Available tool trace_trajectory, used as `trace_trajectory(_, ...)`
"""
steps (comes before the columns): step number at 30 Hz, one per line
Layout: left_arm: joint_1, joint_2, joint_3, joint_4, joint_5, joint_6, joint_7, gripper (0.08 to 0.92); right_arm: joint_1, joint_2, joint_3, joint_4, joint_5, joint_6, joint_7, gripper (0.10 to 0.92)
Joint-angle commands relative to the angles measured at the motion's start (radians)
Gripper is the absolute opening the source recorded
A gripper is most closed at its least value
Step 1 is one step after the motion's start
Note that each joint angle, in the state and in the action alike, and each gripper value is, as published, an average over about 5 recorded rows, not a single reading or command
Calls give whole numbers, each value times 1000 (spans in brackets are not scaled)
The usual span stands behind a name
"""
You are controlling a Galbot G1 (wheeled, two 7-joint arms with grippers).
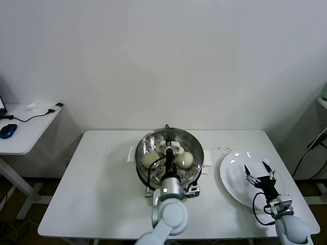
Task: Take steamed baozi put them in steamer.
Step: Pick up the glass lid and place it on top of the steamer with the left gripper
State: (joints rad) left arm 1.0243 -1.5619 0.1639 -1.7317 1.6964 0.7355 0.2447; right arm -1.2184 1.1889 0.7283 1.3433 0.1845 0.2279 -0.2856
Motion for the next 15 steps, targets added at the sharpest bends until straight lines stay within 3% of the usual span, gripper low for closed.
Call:
trace_trajectory(1,15,11,-10,-27,2,16,42,150,1,0,2,-2,0,1,-3,823)
trace_trajectory(6,30,39,-5,-105,-1,14,74,203,3,-1,3,-4,0,-1,-4,823)
trace_trajectory(15,82,101,21,-285,-50,20,74,458,6,0,6,-8,0,-4,-6,823)
